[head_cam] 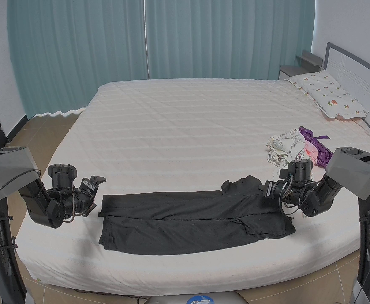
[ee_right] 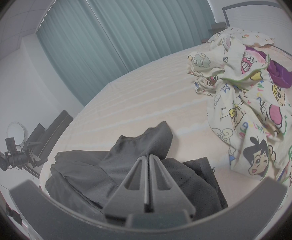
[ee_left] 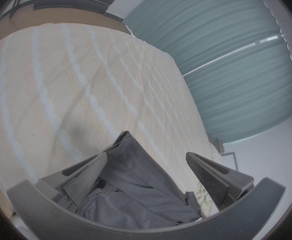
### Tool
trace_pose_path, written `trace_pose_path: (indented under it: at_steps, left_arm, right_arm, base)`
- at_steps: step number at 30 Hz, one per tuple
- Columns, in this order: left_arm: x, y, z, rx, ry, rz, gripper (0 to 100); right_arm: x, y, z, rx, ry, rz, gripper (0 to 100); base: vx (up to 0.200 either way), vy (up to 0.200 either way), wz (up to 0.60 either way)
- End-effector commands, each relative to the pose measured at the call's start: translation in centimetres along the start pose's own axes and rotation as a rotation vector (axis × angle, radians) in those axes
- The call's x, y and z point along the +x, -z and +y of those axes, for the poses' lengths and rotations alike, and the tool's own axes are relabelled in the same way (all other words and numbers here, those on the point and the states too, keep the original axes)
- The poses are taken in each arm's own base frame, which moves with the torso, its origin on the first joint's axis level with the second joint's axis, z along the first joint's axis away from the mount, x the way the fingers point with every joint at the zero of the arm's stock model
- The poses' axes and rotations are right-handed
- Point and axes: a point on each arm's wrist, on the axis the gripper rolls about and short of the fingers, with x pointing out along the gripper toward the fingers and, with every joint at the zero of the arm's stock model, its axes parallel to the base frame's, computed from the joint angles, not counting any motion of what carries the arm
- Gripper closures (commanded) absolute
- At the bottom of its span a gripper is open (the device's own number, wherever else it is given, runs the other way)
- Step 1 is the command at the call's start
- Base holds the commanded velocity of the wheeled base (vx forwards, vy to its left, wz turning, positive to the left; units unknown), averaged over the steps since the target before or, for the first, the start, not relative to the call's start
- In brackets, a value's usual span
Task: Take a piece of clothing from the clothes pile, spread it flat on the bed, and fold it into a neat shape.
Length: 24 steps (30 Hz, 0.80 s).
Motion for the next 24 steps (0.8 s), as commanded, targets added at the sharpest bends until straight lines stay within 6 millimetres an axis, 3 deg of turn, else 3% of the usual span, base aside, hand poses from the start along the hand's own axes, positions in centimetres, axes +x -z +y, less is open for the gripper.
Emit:
trace_pose_path:
  at_steps: [1,4,12,24]
  left_arm:
    - [-0.6,0.5,0.5,0.075,-0.051,0.033,0]
    - [-0.8,0.7,0.2,0.092,-0.07,0.05,0]
    - [0.5,3.5,-0.4,0.157,-0.159,0.078,0]
    - [1.9,4.1,0.7,0.195,-0.238,0.052,0]
  right_arm:
    - [-0.8,0.3,0.3,-0.004,-0.01,-0.01,100]
    - [-1.0,0.5,0.3,-0.002,-0.01,-0.003,100]
    - [-1.1,0.8,0.5,0.031,-0.021,-0.022,100]
    - [-1.0,0.8,0.5,0.048,-0.024,-0.026,100]
  base:
    - [0.0,0.0,0.0]
    - [0.0,0.0,0.0]
    - [0.0,0.0,0.0]
    - [0.0,0.0,0.0]
